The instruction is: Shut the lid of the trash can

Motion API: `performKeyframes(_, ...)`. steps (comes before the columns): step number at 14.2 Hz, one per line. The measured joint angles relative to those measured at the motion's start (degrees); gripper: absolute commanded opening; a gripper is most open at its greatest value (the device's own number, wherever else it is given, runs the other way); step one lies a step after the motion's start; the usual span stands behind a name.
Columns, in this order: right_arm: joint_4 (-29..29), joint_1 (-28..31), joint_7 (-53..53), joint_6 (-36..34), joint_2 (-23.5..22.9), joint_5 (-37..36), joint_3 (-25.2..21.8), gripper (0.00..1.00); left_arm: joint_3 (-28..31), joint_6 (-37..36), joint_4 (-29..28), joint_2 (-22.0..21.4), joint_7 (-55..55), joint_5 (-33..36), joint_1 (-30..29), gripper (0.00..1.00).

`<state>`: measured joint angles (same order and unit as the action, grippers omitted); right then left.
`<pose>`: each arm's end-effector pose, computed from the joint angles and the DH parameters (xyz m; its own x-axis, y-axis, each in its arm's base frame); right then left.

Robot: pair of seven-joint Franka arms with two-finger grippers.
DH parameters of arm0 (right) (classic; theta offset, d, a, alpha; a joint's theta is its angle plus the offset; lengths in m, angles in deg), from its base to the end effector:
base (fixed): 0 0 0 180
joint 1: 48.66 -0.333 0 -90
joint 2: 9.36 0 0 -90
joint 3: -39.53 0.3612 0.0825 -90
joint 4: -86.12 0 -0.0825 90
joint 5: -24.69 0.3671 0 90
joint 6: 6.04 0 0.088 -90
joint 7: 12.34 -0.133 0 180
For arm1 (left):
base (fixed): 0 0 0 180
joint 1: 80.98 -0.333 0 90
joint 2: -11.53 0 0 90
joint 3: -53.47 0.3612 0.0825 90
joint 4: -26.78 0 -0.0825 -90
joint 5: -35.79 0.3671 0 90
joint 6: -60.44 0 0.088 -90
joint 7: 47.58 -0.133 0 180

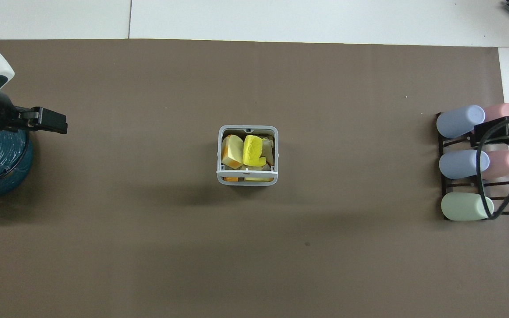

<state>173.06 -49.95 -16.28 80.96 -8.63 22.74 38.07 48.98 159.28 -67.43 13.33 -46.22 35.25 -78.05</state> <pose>0.5285 -0.0064 0.6701 0.9972 -0.0734 0.0161 -0.0739 -0.9967 0.0326 0.5572 -0.0730 0.6066 0.9934 -0.1038 0.0492 -0.1046 -0.9944 0.0130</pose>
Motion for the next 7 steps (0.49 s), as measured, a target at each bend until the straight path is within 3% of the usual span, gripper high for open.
performKeyframes(2,0.00,0.00,0.00,0.00,0.00,0.00,0.00,1.00,-0.18,0.29,-1.21,-0.47,5.12,0.00,2.53,0.43)
performKeyframes(3,0.00,0.00,0.00,0.00,0.00,0.00,0.00,1.00,-0.28,0.30,-2.00,-0.86,7.74,0.00,4.13,0.33)
performKeyframes(5,0.00,0.00,0.00,0.00,0.00,0.00,0.00,1.00,-0.46,0.45,-4.74,-2.27,12.02,0.00,8.12,0.14)
performKeyframes(7,0.00,0.00,0.00,0.00,0.00,0.00,0.00,1.00,-0.61,1.49,-7.79,-3.89,15.71,-0.11,12.14,0.05)
